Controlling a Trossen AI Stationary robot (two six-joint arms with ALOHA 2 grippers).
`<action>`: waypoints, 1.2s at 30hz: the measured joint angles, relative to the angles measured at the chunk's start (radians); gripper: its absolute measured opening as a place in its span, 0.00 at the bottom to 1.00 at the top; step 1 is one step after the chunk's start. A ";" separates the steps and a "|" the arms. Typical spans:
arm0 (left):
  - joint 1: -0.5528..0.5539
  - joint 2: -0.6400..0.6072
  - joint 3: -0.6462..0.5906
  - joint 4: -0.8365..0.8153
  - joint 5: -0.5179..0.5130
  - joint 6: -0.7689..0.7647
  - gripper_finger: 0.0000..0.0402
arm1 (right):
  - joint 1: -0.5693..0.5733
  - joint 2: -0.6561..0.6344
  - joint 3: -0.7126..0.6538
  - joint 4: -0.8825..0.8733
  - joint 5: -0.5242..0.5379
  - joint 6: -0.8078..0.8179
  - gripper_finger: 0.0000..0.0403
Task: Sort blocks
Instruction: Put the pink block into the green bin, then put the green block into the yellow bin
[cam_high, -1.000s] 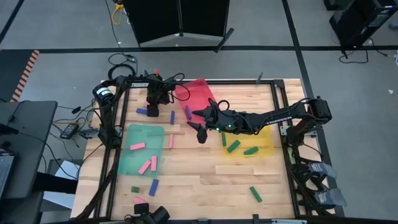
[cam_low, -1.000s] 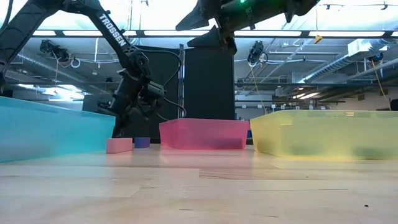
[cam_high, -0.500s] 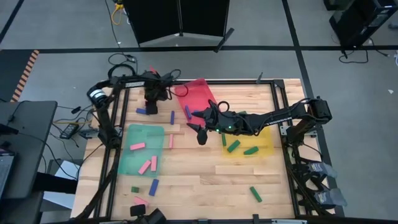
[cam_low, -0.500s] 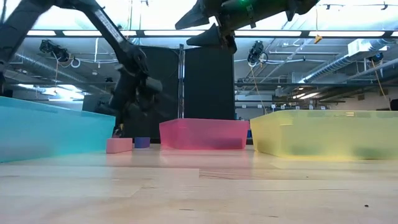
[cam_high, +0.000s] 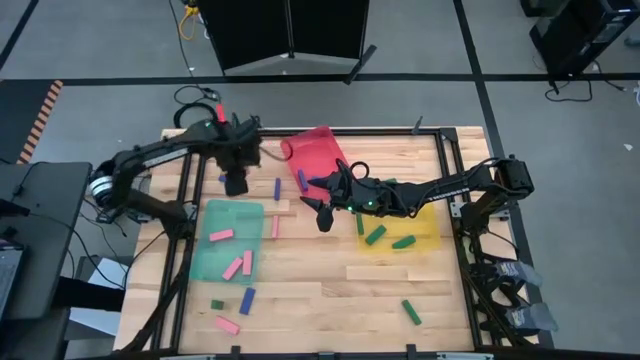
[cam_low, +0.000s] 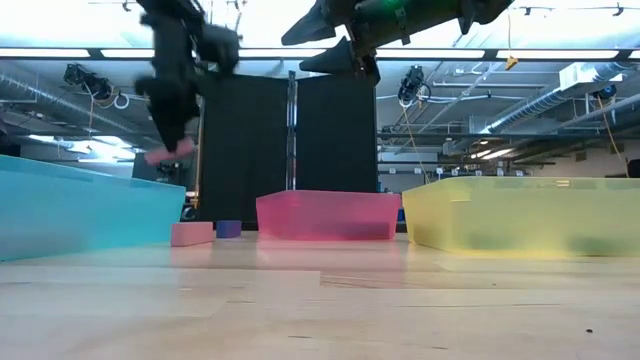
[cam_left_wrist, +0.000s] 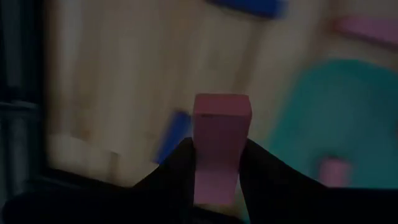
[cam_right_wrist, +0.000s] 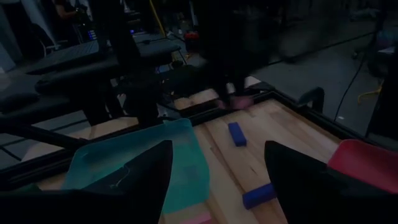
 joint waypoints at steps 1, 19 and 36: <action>-0.031 -0.028 0.000 -0.030 0.024 -0.030 0.25 | 0.000 0.000 0.000 0.000 0.000 -0.001 0.66; -0.578 -0.126 -0.170 -0.139 0.207 -0.643 0.26 | 0.043 0.000 0.000 -0.003 -0.016 -0.001 0.66; -0.737 -0.266 -0.194 0.045 0.085 -0.815 0.90 | 0.138 0.000 0.000 -0.018 -0.011 -0.025 0.68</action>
